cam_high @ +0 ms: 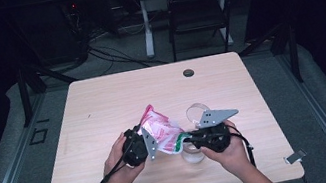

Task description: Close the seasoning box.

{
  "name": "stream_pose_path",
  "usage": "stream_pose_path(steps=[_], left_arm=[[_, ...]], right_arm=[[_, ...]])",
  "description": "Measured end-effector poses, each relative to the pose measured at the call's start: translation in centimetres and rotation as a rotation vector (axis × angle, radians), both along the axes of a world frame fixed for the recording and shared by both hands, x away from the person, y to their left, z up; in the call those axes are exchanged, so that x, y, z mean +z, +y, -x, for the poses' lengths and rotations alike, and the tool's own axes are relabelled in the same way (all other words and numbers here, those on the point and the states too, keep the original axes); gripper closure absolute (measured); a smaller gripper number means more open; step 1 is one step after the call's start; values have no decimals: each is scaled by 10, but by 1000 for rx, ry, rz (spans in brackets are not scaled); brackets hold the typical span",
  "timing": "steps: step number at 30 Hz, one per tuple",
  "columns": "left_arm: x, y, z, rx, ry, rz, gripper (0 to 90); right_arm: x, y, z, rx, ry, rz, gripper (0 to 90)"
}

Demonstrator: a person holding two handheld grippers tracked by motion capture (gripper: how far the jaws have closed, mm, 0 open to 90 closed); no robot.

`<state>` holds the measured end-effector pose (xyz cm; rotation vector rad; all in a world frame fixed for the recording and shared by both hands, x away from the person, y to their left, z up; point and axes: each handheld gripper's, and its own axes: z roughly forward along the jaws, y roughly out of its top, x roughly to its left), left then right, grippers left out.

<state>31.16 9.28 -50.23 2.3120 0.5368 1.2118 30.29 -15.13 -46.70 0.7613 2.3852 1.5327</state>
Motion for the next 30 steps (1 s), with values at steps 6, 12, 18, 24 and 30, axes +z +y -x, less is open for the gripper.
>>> stream_pose_path(steps=[6, 12, 18, 24, 30], left_arm=[[1, -1, -1, 0, -2, -12, 570], [2, -2, -1, 1, -12, -27, 571], [5, -4, -2, -4, -28, -58, 571], [8, -7, -3, -4, -44, -75, 572], [11, -9, -4, -6, -56, -122, 573]], right_arm=[[0, -1, 0, -6, -1, 5, 900], [-1, -1, -1, -6, 2, 8, 900], [-2, -3, -2, -10, 4, 9, 900], [-2, -5, -3, -16, 14, 0, 900], [-5, -7, -5, -21, 34, -2, 900]])
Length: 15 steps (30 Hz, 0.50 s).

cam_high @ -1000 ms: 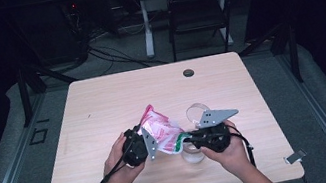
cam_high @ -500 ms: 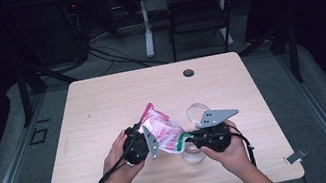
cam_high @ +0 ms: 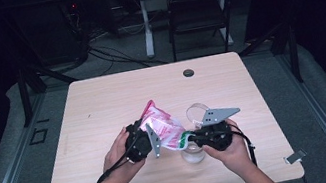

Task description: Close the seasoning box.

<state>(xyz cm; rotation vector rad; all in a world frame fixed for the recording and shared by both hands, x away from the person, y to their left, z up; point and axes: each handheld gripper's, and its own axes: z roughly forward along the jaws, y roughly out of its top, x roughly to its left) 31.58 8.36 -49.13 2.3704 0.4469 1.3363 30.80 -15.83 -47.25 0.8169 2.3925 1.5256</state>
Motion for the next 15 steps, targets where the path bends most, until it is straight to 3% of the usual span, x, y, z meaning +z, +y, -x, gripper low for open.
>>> stream_pose_path(steps=[15], left_arm=[[3, -4, 0, -8, -47, -49, 576]], right_arm=[[-6, -2, -3, -7, 20, 5, 900]])
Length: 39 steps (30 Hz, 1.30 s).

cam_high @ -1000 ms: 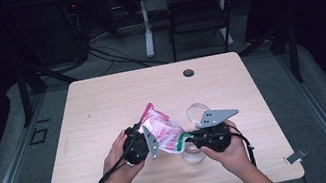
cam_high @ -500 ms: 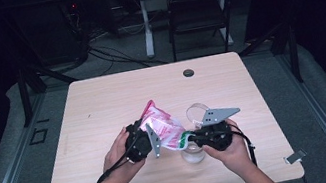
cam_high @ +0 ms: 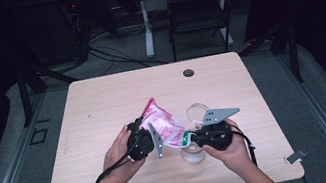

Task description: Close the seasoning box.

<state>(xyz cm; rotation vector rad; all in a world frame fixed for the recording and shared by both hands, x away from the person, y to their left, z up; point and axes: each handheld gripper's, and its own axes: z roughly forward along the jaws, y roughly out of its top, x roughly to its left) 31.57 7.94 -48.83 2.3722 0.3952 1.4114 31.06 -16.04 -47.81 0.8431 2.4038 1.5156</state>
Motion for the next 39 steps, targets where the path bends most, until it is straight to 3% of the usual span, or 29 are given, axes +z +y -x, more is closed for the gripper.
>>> stream_pose_path(steps=[39], left_arm=[[8, -11, 7, 15, -100, -154, 584]], right_arm=[[-7, 0, -1, -10, 11, 14, 900]])
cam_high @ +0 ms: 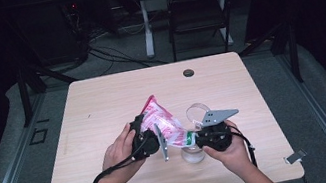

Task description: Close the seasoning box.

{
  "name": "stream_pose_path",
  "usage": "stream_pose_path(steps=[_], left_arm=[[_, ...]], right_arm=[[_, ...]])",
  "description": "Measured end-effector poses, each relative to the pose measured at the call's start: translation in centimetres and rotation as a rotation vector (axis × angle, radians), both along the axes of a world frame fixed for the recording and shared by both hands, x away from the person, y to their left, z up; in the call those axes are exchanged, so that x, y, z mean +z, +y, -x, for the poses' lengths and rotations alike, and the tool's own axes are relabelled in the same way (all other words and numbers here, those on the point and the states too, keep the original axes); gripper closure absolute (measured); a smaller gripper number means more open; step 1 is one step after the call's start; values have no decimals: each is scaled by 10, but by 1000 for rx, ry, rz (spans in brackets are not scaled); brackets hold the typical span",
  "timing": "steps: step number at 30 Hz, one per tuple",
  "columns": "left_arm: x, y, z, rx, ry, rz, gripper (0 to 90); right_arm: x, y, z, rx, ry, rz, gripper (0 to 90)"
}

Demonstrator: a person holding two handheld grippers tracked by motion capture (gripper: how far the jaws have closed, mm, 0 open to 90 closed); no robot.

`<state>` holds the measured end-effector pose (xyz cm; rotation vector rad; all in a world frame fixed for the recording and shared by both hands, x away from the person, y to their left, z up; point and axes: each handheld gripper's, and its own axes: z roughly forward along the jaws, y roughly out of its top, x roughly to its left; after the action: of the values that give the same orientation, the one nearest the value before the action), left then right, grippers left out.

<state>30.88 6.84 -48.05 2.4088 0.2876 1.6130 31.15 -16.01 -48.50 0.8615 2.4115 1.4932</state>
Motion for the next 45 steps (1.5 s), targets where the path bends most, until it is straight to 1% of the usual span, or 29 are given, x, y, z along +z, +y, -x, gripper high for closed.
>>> stream_pose_path(steps=[1, 7, 11, 14, 16, 18, 20, 22, 25, 29, 35, 45], left_arm=[[0, 0, 0, -1, -7, -11, 585], [0, -2, 0, 0, -12, -18, 586], [0, -2, -2, 8, 15, -1, 588], [0, -1, -3, 7, 20, 7, 590], [0, -1, -3, 9, 18, -4, 591], [-1, -1, -4, 9, 20, -6, 592], [-2, -1, -5, 9, 21, -11, 592], [-2, -1, -5, 12, 24, -18, 593], [-3, -1, -6, 13, 23, -20, 594], [-2, 0, -7, 12, 24, -18, 595], [-2, 1, -8, 18, 26, -20, 595], [-3, 2, -9, 22, 35, -14, 597]], right_arm=[[0, 0, 0, 0, 0, 0, 900], [-1, 0, -1, -4, 7, 3, 900], [-1, 0, 0, -8, 2, 9, 887], [1, 0, 1, -11, -9, 19, 855], [2, 1, 2, -9, -14, 26, 820], [3, 2, 3, -10, -23, 26, 802], [5, 2, 4, -9, -34, 41, 775], [6, 3, 5, -9, -42, 37, 747], [8, 3, 6, -8, -54, 40, 712], [11, 2, 8, -9, -74, 60, 679], [14, 1, 9, -10, -86, 72, 673], [19, -2, 12, -18, -105, 74, 669]])
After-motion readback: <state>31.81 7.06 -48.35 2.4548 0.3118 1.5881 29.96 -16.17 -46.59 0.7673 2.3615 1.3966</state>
